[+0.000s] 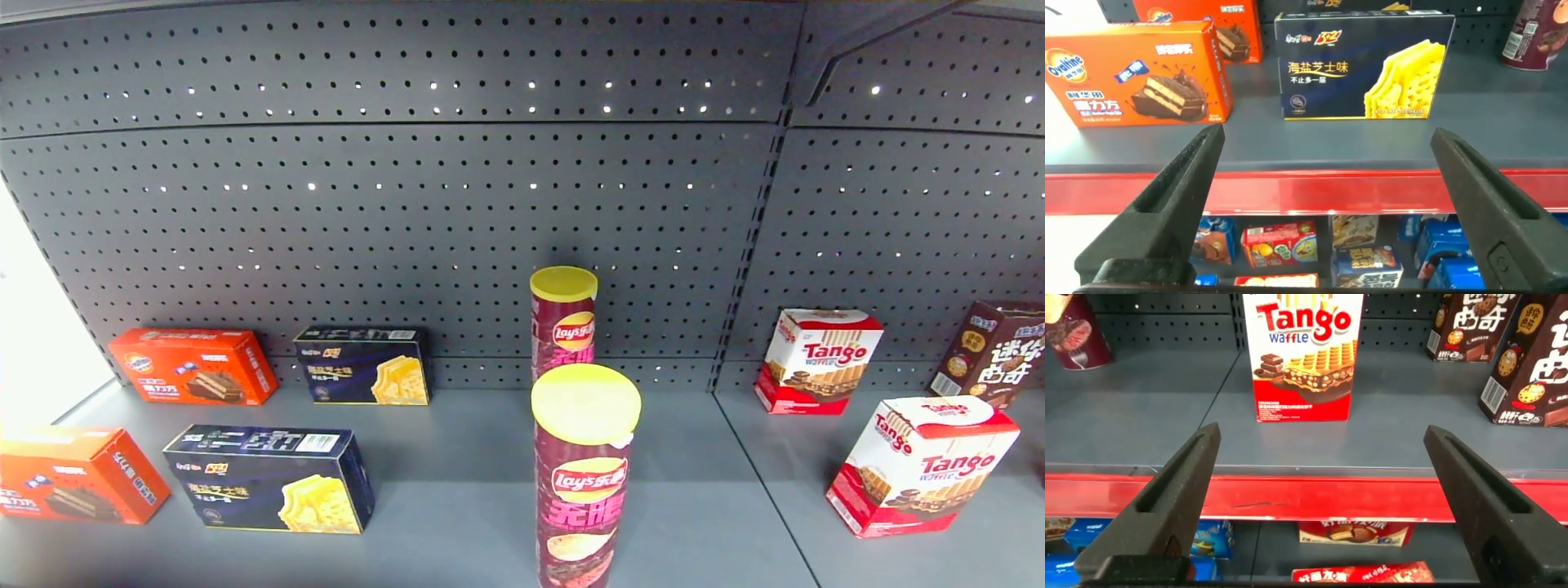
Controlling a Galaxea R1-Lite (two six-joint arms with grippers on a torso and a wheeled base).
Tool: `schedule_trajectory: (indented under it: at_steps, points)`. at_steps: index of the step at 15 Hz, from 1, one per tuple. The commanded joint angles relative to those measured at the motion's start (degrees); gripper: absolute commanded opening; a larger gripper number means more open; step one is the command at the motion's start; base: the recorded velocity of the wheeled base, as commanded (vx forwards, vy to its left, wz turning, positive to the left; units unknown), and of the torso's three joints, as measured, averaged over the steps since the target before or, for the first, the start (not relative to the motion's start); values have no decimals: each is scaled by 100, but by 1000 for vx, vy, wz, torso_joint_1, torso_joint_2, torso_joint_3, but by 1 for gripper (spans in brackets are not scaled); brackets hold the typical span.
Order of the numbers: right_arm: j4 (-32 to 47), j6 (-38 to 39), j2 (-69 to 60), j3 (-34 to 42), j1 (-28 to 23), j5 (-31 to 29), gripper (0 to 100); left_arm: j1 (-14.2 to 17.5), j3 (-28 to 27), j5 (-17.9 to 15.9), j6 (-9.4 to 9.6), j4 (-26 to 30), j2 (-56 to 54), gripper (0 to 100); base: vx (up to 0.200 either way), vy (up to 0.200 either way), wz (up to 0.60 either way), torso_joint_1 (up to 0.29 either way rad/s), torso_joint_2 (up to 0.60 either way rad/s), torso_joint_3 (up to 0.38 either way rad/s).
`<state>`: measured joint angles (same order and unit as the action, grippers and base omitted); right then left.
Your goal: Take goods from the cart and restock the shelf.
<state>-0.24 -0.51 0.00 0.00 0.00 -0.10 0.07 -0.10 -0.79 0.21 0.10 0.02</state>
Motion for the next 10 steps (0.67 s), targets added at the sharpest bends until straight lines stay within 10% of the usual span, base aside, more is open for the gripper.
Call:
schedule_trajectory:
  at_steps: [1, 10]
  points:
    - [-2, -2, 9, 0, 0, 1, 100, 1, 1, 0, -3, -1, -2, 100, 0, 0, 0, 0, 0, 0]
    - [-2, 16, 9, 0, 0, 1, 100, 1, 1, 0, -3, -1, -2, 100, 0, 0, 0, 0, 0, 0]
